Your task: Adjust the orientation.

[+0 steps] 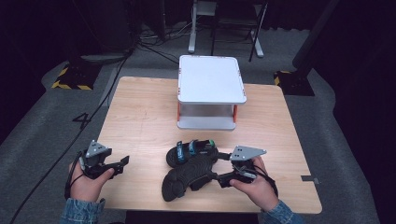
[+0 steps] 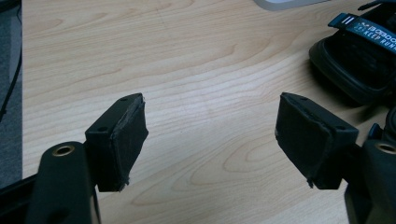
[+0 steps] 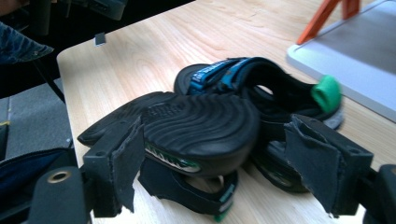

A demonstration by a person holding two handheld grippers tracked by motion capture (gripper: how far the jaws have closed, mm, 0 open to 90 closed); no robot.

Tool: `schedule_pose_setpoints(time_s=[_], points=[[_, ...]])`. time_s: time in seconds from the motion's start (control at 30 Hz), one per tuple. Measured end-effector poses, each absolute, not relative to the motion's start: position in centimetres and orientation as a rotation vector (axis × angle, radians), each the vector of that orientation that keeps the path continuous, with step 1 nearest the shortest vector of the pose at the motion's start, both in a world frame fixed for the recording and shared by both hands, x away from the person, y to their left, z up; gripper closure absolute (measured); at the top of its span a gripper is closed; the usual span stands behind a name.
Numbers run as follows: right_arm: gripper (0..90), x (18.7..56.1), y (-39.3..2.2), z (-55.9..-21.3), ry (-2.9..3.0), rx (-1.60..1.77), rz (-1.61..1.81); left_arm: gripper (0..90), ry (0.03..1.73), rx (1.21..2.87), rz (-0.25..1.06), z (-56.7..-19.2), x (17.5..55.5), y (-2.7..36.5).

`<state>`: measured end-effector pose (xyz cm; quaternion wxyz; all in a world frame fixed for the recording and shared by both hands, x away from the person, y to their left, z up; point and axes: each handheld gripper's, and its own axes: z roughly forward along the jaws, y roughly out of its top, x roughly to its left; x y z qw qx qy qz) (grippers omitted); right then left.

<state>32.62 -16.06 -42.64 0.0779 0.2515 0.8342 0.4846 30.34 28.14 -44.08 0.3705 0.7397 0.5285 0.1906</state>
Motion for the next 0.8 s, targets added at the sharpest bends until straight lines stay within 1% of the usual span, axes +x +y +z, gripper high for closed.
schedule_pose_setpoints(time_s=[0.2,0.33,0.6,0.8], points=[[17.4,32.7,-15.0,-43.2,2.52,0.659,1.343,25.4,1.374,1.89,0.492,-44.3,30.0,28.6],[17.4,32.6,-14.4,-43.6,2.543,0.627,1.343,25.4,1.374,1.896,0.487,-44.3,29.9,28.6],[15.6,33.1,-14.0,-45.0,2.586,0.675,1.323,25.4,1.384,1.892,0.481,-44.6,29.9,28.6],[10.0,33.6,-13.3,-46.1,2.603,0.68,1.35,25.4,1.38,1.905,0.476,-44.8,30.0,28.5]])
